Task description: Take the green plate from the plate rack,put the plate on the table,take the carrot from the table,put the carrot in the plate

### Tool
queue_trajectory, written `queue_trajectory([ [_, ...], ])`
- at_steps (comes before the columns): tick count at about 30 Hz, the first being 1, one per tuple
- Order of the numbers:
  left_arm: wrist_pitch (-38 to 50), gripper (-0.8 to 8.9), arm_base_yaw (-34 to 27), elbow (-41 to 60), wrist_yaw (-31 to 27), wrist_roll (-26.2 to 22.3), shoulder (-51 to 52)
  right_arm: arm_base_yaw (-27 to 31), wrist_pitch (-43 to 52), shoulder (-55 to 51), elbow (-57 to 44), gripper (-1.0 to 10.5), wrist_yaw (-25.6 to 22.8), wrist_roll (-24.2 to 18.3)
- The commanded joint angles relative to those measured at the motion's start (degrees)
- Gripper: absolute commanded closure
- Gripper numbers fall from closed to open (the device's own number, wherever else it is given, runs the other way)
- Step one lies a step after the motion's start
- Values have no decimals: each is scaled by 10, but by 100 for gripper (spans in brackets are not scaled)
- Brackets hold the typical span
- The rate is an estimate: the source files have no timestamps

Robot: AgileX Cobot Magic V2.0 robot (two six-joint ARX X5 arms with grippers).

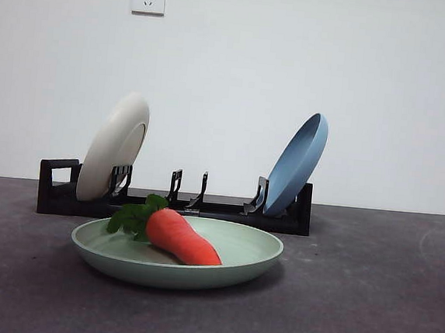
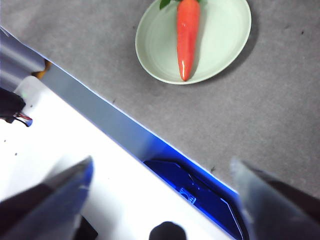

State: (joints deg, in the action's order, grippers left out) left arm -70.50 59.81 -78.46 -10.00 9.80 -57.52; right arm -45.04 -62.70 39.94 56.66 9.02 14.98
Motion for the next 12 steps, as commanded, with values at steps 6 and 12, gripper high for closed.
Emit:
queue_trajectory([
  [6, -2, 822, 2, 0, 0, 12, 1, -1, 4, -3, -1, 949, -2, -11],
  [12, -1, 815, 2, 0, -4, 11, 1, -1, 5, -2, -1, 946, -4, -9],
])
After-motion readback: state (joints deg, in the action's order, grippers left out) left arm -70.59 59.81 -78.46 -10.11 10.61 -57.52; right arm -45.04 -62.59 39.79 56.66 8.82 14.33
